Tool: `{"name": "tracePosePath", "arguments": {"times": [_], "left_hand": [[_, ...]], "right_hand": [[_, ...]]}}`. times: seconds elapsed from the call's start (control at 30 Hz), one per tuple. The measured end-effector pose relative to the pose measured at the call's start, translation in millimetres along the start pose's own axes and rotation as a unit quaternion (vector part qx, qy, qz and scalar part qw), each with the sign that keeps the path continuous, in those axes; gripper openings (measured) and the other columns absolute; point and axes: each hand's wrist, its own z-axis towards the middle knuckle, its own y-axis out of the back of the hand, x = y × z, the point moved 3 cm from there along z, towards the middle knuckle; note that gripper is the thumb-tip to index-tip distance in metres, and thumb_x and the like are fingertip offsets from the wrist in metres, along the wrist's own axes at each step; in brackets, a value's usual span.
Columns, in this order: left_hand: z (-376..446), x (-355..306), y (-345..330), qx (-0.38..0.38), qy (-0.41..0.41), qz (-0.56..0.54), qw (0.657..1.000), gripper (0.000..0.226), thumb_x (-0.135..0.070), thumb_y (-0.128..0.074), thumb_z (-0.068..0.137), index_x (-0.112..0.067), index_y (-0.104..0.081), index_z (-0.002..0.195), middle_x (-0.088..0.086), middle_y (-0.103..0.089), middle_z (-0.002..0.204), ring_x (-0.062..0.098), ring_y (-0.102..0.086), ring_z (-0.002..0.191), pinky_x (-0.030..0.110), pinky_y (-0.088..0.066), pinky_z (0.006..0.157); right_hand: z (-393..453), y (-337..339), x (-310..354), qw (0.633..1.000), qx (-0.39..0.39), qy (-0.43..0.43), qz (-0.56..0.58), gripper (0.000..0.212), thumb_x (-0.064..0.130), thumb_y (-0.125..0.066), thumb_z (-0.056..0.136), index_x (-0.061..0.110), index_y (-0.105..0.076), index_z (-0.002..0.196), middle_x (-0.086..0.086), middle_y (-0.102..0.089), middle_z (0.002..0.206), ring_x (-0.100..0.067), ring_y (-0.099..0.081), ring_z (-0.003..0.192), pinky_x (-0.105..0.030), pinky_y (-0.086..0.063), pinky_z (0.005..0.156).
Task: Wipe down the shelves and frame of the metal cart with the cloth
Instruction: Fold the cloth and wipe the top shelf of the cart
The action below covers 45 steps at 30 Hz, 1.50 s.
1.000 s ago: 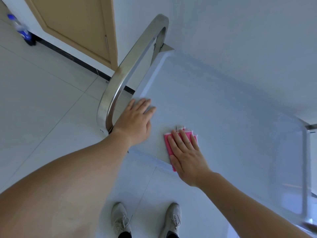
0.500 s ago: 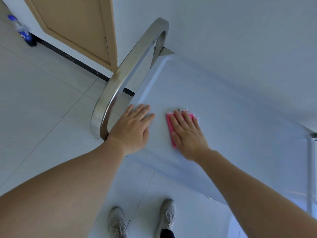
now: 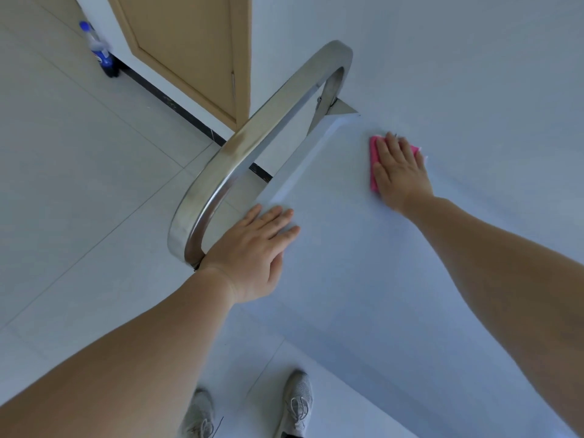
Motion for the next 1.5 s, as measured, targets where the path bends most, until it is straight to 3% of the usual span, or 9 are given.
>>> {"name": "tracePosePath", "arguments": {"times": [0.4, 0.57, 0.77, 0.9, 1.1, 1.2, 1.3, 1.4, 1.5], "left_hand": [[-0.2, -0.8, 0.5, -0.027, 0.016, -0.032, 0.999, 0.061, -0.029, -0.012, 0.086, -0.015, -0.036, 0.141, 0.002, -0.028, 0.152, 0.013, -0.018, 0.142, 0.036, -0.010, 0.118], [-0.7, 0.6, 0.3, -0.044, 0.028, -0.053, 0.997, 0.064, -0.030, -0.009, 0.085, -0.010, -0.032, 0.142, 0.002, -0.027, 0.152, 0.011, -0.017, 0.142, 0.031, -0.005, 0.118], [-1.9, 0.8, 3.8, -0.084, 0.017, -0.113, 0.990, 0.060, -0.026, -0.019, 0.085, -0.003, -0.038, 0.138, 0.011, -0.040, 0.145, 0.019, -0.031, 0.137, 0.034, -0.013, 0.117], [-1.7, 2.3, 4.7, -0.078, 0.014, -0.133, 0.988, 0.056, -0.023, -0.023, 0.088, -0.002, -0.036, 0.138, 0.014, -0.040, 0.144, 0.022, -0.032, 0.137, 0.035, -0.014, 0.117], [-18.5, -6.6, 14.4, -0.076, 0.031, -0.191, 0.978, 0.046, -0.011, -0.037, 0.092, -0.003, -0.037, 0.138, 0.014, -0.039, 0.145, 0.024, -0.029, 0.137, 0.035, -0.018, 0.116], [-53.6, -13.0, 17.9, -0.114, 0.042, -0.209, 0.970, 0.046, -0.004, -0.044, 0.087, -0.001, -0.044, 0.132, 0.015, -0.046, 0.139, 0.027, -0.039, 0.132, 0.036, -0.030, 0.110], [-89.8, -13.9, 14.2, -0.071, 0.006, -0.190, 0.979, 0.049, -0.002, -0.045, 0.084, -0.004, -0.044, 0.133, 0.010, -0.045, 0.140, 0.024, -0.036, 0.133, 0.037, -0.036, 0.107], [-105.3, -13.4, 6.3, -0.024, -0.021, -0.154, 0.988, 0.053, -0.007, -0.040, 0.089, -0.011, -0.031, 0.142, 0.001, -0.028, 0.151, 0.015, -0.018, 0.141, 0.028, -0.020, 0.112], [-106.4, -11.6, 2.1, -0.013, -0.013, -0.157, 0.987, 0.055, -0.010, -0.036, 0.092, -0.016, -0.023, 0.145, -0.004, -0.018, 0.155, 0.011, -0.009, 0.142, 0.022, -0.007, 0.111]], "right_hand": [[0.1, -5.7, 27.2, 0.999, -0.007, 0.033, 0.004, 0.056, 0.036, -0.018, 0.099, 0.019, -0.004, 0.150, -0.003, -0.001, 0.159, -0.024, 0.002, 0.146, -0.044, 0.004, 0.118], [-42.6, -17.7, 66.1, 0.998, 0.013, 0.057, 0.011, 0.056, 0.038, -0.017, 0.099, 0.020, -0.001, 0.150, -0.003, 0.000, 0.159, -0.023, 0.004, 0.146, -0.043, 0.005, 0.117], [-139.0, -29.7, 123.6, 0.994, 0.033, 0.099, 0.036, 0.058, 0.040, -0.019, 0.098, 0.020, -0.002, 0.150, -0.002, -0.002, 0.159, -0.023, 0.002, 0.146, -0.044, 0.008, 0.116], [-207.7, -39.8, 153.9, 0.992, 0.050, 0.110, 0.046, 0.059, 0.043, -0.008, 0.094, 0.022, 0.002, 0.149, 0.005, 0.006, 0.156, -0.016, 0.017, 0.142, -0.042, 0.015, 0.115], [-213.6, -41.0, 154.9, 0.992, 0.064, 0.101, 0.042, 0.056, 0.041, -0.012, 0.098, 0.027, 0.015, 0.146, 0.012, 0.022, 0.150, -0.010, 0.033, 0.134, -0.030, 0.029, 0.107], [-217.3, -41.6, 154.8, 0.993, 0.051, 0.097, 0.050, 0.057, 0.041, -0.016, 0.099, 0.026, 0.006, 0.149, 0.010, 0.018, 0.152, -0.012, 0.026, 0.139, -0.034, 0.020, 0.113], [-220.3, -33.7, 156.2, 0.995, 0.002, 0.056, 0.083, 0.058, 0.039, -0.034, 0.098, 0.017, -0.018, 0.149, -0.006, 0.000, 0.157, -0.019, 0.008, 0.143, -0.038, 0.006, 0.117], [-222.2, -31.4, 160.6, 0.998, 0.010, 0.041, 0.044, 0.055, 0.038, -0.033, 0.099, 0.015, -0.022, 0.148, -0.010, -0.011, 0.157, -0.027, -0.004, 0.146, -0.035, 0.009, 0.115], [-214.0, -37.7, 161.1, 0.997, 0.045, 0.070, 0.011, 0.055, 0.039, -0.018, 0.100, 0.020, -0.004, 0.150, -0.004, 0.005, 0.158, -0.024, 0.008, 0.146, -0.027, 0.026, 0.107]]}}
